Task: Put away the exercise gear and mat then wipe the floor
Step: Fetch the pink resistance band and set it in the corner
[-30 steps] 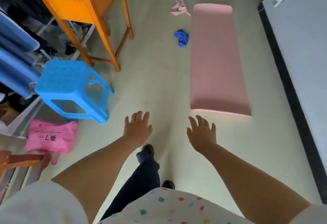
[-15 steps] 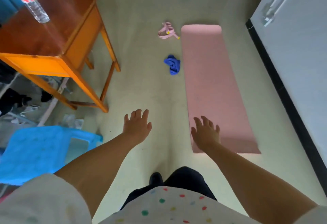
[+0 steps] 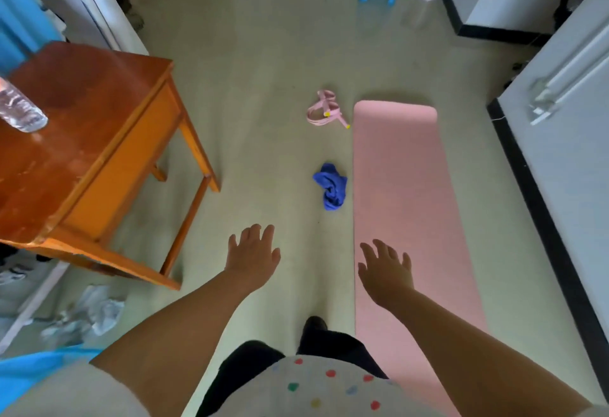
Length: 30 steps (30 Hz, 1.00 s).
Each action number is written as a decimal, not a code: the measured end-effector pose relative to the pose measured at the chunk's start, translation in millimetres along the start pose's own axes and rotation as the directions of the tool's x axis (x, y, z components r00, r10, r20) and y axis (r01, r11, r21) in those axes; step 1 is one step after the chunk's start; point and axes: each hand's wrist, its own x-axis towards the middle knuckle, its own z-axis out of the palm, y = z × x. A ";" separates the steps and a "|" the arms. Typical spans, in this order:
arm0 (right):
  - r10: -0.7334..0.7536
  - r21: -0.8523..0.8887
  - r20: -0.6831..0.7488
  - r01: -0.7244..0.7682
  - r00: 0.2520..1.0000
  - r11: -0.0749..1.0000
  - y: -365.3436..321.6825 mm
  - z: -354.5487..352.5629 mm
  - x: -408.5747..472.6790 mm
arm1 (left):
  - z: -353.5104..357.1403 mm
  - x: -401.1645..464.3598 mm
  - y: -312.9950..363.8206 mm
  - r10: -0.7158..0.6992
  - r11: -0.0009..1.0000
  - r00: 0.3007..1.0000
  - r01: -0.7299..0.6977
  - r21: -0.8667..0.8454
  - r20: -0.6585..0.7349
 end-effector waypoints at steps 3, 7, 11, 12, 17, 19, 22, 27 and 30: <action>0.040 0.009 0.031 -0.040 0.999 0.999 -4.8 -37.7 68.3 | -29.0 52.0 -5.7 0.020 0.999 1.000 -0.020 -0.040 0.006; -0.054 -0.036 0.052 0.056 0.997 0.998 -37.2 -72.5 162.9 | -50.1 137.7 -37.1 -0.070 0.997 0.997 0.072 -0.041 0.042; -0.083 -0.014 0.009 0.083 0.996 0.996 -87.1 -110.6 270.9 | -83.7 248.8 -80.8 -0.096 0.995 0.995 0.097 -0.027 0.041; -0.077 -0.010 0.001 0.077 0.997 0.997 -98.6 -122.5 296.3 | -96.8 275.7 -92.0 -0.091 0.996 0.995 0.092 -0.016 0.030; -0.001 0.100 0.043 -0.003 0.999 0.995 -139.9 -185.4 391.3 | -171.1 396.0 -139.3 -0.017 0.998 1.000 0.016 0.059 0.014; 0.028 0.157 0.037 -0.034 0.999 0.987 -144.5 -210.2 428.2 | -200.3 450.3 -152.0 -0.007 0.999 0.999 0.005 0.041 0.036; 0.100 0.166 0.054 -0.108 0.993 0.980 -137.5 -229.8 473.2 | -224.8 519.8 -145.5 0.047 0.998 0.997 -0.050 0.048 0.061; 0.209 0.135 0.075 -0.217 0.975 0.967 -97.8 -254.1 558.5 | -243.2 628.3 -98.6 0.209 0.975 0.971 -0.216 0.050 0.116; 0.241 0.140 0.125 -0.257 0.962 0.956 -71.6 -282.4 615.9 | -263.7 688.0 -70.4 0.238 0.969 0.960 -0.245 0.030 0.146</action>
